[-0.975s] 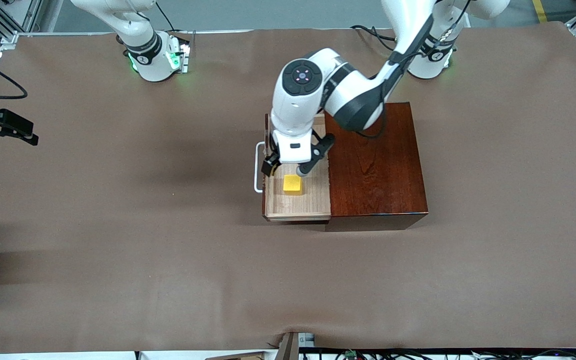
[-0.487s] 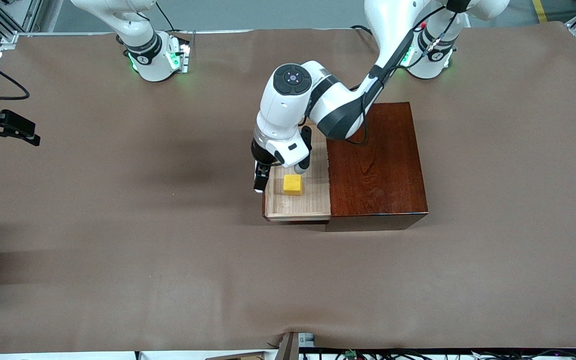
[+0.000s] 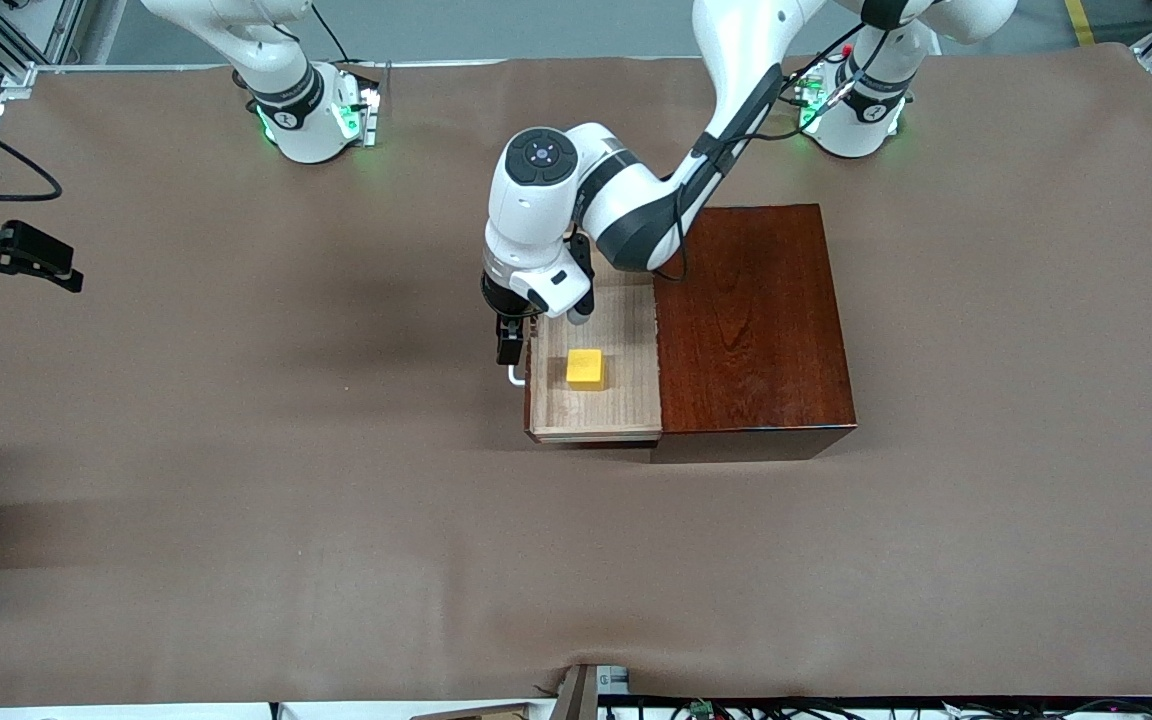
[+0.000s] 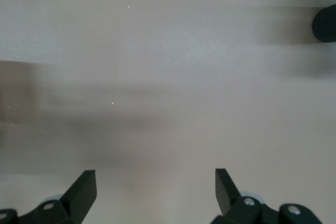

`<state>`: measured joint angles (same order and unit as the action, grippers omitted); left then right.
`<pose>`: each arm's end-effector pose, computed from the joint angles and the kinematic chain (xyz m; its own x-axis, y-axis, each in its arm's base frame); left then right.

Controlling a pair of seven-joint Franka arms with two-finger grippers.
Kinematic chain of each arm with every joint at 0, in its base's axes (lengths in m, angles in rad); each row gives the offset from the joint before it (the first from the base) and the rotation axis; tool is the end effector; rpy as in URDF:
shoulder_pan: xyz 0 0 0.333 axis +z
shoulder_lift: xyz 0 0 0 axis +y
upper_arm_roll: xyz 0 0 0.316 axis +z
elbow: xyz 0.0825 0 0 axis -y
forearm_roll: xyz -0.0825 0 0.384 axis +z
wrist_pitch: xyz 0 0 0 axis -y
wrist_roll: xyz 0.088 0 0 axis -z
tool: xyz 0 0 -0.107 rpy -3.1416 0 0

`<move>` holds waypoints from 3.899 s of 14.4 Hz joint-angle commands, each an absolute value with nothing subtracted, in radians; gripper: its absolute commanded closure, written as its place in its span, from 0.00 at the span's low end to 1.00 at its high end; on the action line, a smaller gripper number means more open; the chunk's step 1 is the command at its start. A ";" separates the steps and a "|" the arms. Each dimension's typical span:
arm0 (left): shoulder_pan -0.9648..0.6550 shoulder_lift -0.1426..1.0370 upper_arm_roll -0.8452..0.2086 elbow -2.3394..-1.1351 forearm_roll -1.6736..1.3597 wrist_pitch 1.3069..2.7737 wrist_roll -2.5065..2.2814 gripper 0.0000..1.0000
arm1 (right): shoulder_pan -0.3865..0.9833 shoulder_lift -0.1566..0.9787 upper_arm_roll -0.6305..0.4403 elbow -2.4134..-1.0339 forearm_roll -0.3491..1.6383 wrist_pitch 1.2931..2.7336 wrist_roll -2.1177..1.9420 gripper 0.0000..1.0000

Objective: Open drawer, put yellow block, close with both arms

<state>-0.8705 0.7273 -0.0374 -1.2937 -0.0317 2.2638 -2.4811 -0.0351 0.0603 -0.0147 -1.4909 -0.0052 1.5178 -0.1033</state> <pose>0.4756 -0.5985 0.3390 -0.0195 0.9748 -0.2222 0.9935 0.0438 0.1050 0.5674 -0.0286 0.6236 0.9980 0.0532 -0.0338 0.0533 -0.9986 0.0026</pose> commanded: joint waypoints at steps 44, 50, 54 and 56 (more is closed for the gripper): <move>-0.751 0.552 0.328 -1.190 0.023 1.721 -1.849 0.00 | -0.038 0.043 -0.003 -1.508 -0.009 1.500 -0.043 0.00; -0.503 0.463 0.325 -1.233 -0.078 1.790 -1.383 0.00 | -0.038 0.043 -0.003 -1.506 -0.009 1.496 -0.043 0.00; -0.398 0.298 0.324 -1.397 -0.094 1.792 -1.092 0.00 | -0.040 0.043 -0.005 -1.508 -0.009 1.493 -0.043 0.00; -0.338 0.238 0.324 -1.459 -0.124 1.790 -0.882 0.00 | -0.040 0.043 -0.005 -1.508 -0.009 1.493 -0.043 0.00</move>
<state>-0.3802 0.3475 0.3369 -1.3320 -0.0846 1.7763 -1.0489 -0.0347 0.0603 -0.0100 -1.4925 -0.0052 1.4976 -0.0564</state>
